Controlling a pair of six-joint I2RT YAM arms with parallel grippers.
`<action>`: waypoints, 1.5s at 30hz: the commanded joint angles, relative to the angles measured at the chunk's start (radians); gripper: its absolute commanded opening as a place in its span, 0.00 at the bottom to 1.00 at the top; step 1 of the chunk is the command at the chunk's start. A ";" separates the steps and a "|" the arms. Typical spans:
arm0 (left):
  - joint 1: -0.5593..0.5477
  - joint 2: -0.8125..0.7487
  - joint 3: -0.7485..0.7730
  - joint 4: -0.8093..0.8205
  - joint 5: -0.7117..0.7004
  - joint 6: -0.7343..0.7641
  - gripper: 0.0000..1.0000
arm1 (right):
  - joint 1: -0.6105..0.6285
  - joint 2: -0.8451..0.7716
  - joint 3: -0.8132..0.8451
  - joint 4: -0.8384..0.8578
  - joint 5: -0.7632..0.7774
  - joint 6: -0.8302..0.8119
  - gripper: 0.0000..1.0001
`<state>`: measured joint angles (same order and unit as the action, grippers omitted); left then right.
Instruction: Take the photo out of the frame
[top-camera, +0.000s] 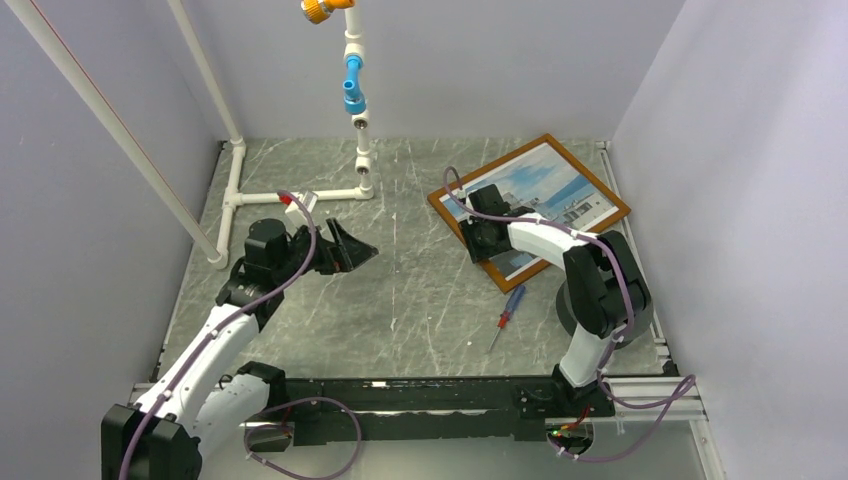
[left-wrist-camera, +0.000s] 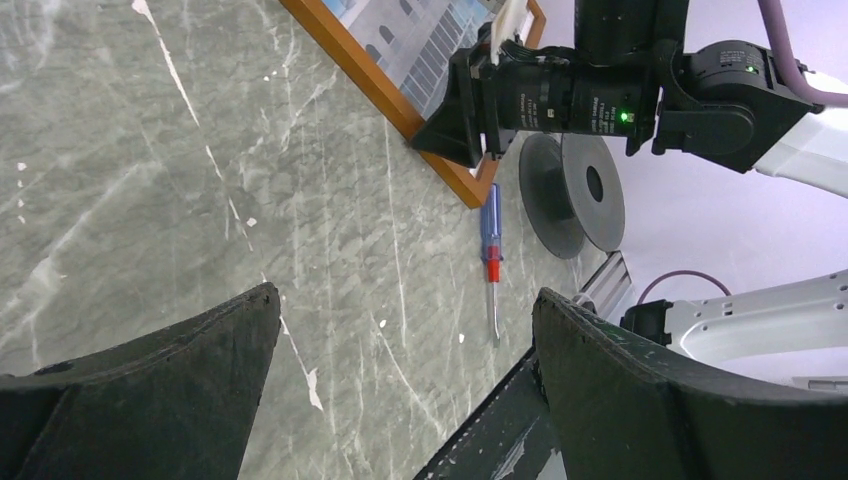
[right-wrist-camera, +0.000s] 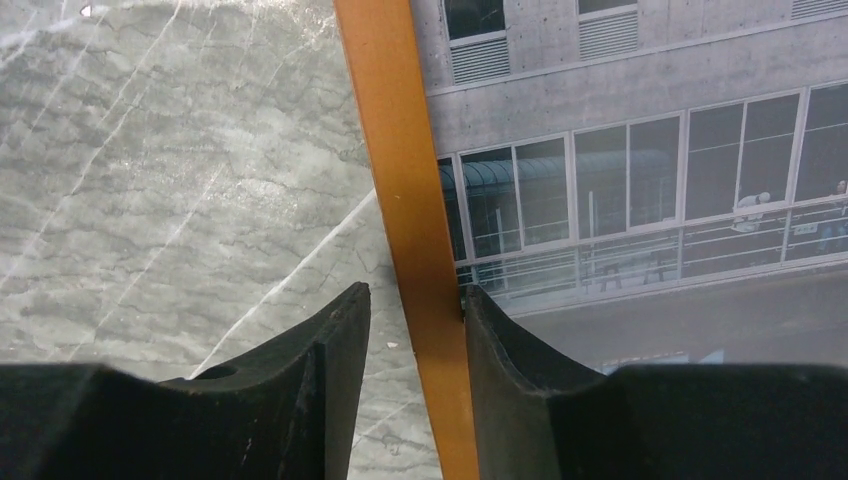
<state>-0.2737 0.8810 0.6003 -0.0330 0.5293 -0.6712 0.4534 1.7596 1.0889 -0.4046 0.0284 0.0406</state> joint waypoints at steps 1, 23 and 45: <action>-0.024 0.011 -0.002 0.056 0.024 -0.013 0.99 | 0.007 -0.003 -0.004 0.038 0.030 -0.007 0.41; -0.072 0.011 -0.010 0.013 -0.032 -0.075 0.99 | 0.130 0.039 0.093 0.048 0.223 -0.078 0.10; -0.071 0.042 -0.172 0.214 -0.110 -0.495 0.99 | 0.367 -0.094 0.220 -0.078 0.080 0.006 0.00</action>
<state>-0.3420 0.8982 0.4675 0.0666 0.4355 -1.0634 0.7692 1.7317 1.2789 -0.5079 0.1436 0.0299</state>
